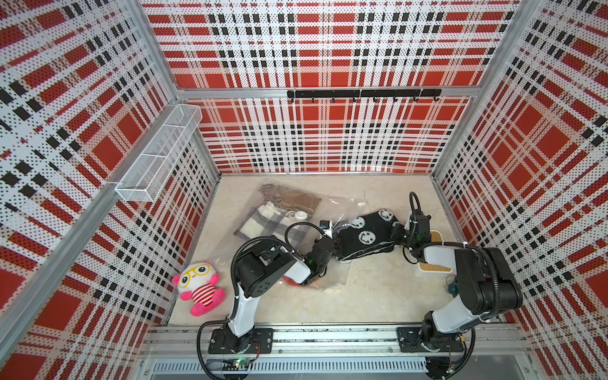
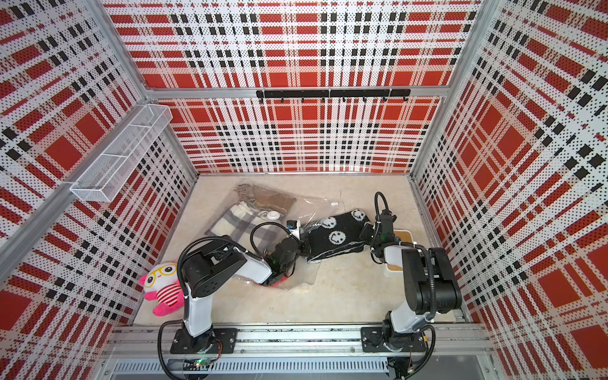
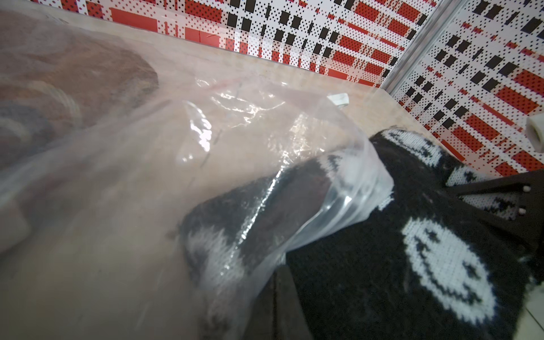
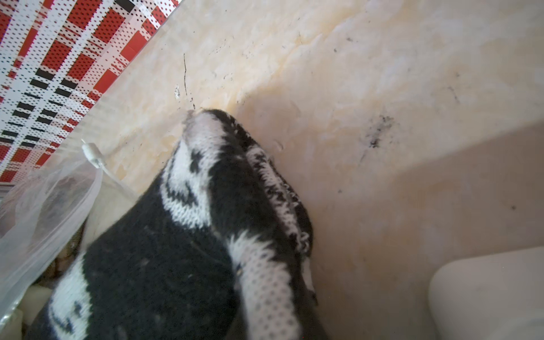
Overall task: Take the scarf out of the vacuum bag
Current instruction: Take out the scarf from the vacuum bag, then move the scarf to the corner of the board.
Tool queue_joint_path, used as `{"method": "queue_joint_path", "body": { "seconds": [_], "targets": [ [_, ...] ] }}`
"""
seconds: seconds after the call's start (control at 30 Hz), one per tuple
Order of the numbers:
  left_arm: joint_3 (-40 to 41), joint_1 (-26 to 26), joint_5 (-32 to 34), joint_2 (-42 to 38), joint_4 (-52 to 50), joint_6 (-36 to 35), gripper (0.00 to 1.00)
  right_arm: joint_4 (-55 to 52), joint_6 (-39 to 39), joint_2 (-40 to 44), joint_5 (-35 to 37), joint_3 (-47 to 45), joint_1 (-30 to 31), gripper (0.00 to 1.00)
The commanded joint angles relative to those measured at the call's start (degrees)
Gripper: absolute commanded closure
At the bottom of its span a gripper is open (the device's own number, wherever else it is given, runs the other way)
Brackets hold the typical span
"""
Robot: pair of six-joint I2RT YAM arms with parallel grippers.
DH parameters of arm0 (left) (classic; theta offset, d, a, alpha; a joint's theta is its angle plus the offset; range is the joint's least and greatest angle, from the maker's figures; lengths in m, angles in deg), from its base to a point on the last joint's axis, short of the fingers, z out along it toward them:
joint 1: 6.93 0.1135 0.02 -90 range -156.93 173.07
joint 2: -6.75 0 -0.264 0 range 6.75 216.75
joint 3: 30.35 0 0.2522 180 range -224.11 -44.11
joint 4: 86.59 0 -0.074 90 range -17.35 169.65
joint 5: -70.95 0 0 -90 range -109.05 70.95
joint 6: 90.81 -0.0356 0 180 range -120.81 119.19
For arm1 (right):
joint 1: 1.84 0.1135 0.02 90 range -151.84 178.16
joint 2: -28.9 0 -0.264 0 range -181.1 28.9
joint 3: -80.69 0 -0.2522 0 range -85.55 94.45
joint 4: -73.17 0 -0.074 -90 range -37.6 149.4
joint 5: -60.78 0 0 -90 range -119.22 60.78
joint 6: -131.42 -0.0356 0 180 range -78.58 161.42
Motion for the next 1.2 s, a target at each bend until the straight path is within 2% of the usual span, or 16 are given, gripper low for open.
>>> {"method": "queue_joint_path", "body": {
  "seconds": [0.0, 0.13, 0.17, 0.2, 0.23, 0.27, 0.37, 0.43, 0.5, 0.67, 0.9, 1.03, 1.17],
  "targets": [
    [1.14, 0.59, 0.55, 0.35, -0.95, 0.57, 1.00, -3.65, 0.24, 2.86, 5.75, 1.43, -0.51, 0.51],
    [1.86, 0.50, 0.59, -0.17, 0.14, 0.44, 1.00, -9.15, 0.91, 9.45, 10.34, 2.00, 1.22, 0.32],
    [2.30, 0.50, 0.80, -0.30, 1.11, 0.42, 1.00, -10.21, 1.16, 11.45, 12.95, 1.65, 1.89, 0.22],
    [2.63, 0.58, 0.81, -0.52, 1.59, 0.42, 1.00, -11.36, 0.86, 14.29, 18.71, 1.24, 2.92, 0.15],
    [2.68, 0.65, 0.64, -0.62, 1.54, 0.38, 1.00, -13.26, 0.63, 17.07, 22.90, 1.22, 3.45, 0.01],
    [2.68, 0.72, 0.67, -0.58, 1.46, 0.34, 1.00, -13.64, 1.32, 19.46, 23.51, 0.95, 3.47, 0.00],
    [2.77, 0.67, 1.00, -0.33, 1.43, 0.35, 1.00, -12.20, 0.84, 25.92, 17.16, -0.57, 2.07, 0.00],
    [2.55, 0.54, 0.87, -0.26, 1.43, 0.52, 1.00, -7.44, -0.63, 28.92, 6.05, -3.10, -0.57, 0.01],
    [2.47, 0.50, 0.51, -0.52, 1.36, 0.53, 1.00, -5.11, -1.55, 30.53, 0.21, -3.94, -1.62, 0.00],
    [2.62, 0.15, 1.75, -2.80, -0.07, -0.02, 1.00, -10.73, -3.41, 31.81, -1.14, -1.72, -0.18, 0.00],
    [2.82, -0.45, 3.08, -5.03, -1.03, -1.07, 1.00, -10.47, -12.25, 33.04, 2.53, -6.88, 7.80, 0.00],
    [2.53, -0.81, 3.55, -6.14, -1.85, -1.60, 1.00, -4.75, -17.88, 38.06, -0.49, -12.64, 8.01, 0.00],
    [3.07, -1.34, 4.75, -7.37, -2.00, -2.09, 1.00, 0.16, -25.11, 40.45, -11.17, -16.18, 5.02, 0.00]
  ]
}}
